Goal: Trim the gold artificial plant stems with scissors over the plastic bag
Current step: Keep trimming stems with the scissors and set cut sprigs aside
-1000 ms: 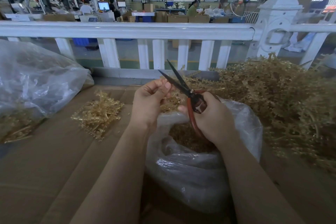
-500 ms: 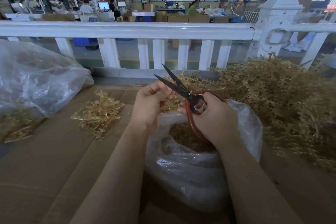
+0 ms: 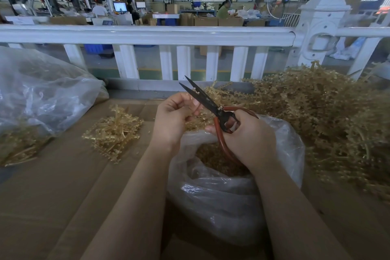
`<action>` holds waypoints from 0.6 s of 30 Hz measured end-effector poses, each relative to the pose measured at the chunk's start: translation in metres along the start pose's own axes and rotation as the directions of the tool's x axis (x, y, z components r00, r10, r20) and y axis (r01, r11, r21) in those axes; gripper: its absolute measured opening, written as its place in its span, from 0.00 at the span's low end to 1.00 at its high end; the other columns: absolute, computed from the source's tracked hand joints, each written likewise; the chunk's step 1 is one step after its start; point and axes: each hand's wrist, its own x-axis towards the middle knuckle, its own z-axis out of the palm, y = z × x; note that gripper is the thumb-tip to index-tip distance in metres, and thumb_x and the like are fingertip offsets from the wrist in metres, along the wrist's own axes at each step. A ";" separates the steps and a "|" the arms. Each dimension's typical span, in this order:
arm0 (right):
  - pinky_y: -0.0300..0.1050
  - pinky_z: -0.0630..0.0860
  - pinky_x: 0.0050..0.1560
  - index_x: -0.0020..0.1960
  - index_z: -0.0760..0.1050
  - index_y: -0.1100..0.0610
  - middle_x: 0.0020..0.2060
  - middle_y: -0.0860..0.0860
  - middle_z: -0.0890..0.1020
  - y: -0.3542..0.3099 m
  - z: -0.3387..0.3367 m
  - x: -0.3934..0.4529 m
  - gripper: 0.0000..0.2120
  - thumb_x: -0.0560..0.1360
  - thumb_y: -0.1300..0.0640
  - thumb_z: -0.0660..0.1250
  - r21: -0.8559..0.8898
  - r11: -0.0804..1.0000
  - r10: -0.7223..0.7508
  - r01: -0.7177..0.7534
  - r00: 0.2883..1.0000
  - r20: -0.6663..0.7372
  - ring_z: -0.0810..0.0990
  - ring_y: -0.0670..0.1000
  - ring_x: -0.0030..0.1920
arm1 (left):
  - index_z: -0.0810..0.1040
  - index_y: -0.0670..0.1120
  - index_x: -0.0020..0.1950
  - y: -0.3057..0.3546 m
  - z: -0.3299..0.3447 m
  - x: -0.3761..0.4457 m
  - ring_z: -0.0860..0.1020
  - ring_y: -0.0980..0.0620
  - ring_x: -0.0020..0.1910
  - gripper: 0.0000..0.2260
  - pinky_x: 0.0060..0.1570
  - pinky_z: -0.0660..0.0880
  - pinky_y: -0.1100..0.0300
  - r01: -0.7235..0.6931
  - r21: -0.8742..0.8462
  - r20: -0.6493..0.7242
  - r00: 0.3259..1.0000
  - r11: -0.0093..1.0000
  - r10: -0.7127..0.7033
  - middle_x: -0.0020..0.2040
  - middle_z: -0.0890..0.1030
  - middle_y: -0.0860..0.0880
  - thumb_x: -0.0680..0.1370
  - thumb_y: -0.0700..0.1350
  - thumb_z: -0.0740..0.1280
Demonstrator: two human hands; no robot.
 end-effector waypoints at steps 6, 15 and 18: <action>0.37 0.67 0.33 0.40 0.73 0.49 0.32 0.35 0.71 -0.004 -0.003 0.000 0.32 0.62 0.20 0.57 -0.008 1.000 -0.027 0.027 0.999 -0.021 0.70 0.38 0.34 | 0.80 0.43 0.46 0.002 0.004 -0.002 0.78 0.63 0.34 0.10 0.36 0.72 0.72 -0.056 0.064 0.039 0.998 0.996 0.054 0.34 0.83 0.56 0.79 0.30 0.64; 0.36 0.68 0.33 0.38 0.74 0.51 0.30 0.41 0.76 -0.001 0.000 -0.001 0.32 0.62 0.21 0.59 0.000 1.000 -0.017 0.017 1.000 -0.021 0.74 0.42 0.34 | 0.80 0.43 0.45 0.000 0.002 -0.001 0.75 0.59 0.33 0.09 0.37 0.72 0.69 -0.036 0.079 0.038 0.999 0.996 0.033 0.36 0.81 0.51 0.79 0.32 0.64; 0.31 0.65 0.33 0.39 0.75 0.50 0.30 0.39 0.75 -0.001 -0.001 -0.002 0.32 0.62 0.21 0.59 0.025 1.000 -0.015 0.015 1.000 -0.014 0.71 0.37 0.34 | 0.81 0.42 0.46 0.000 0.002 -0.001 0.75 0.58 0.34 0.08 0.37 0.72 0.69 -0.036 0.080 0.034 0.999 0.996 0.034 0.36 0.81 0.50 0.79 0.32 0.65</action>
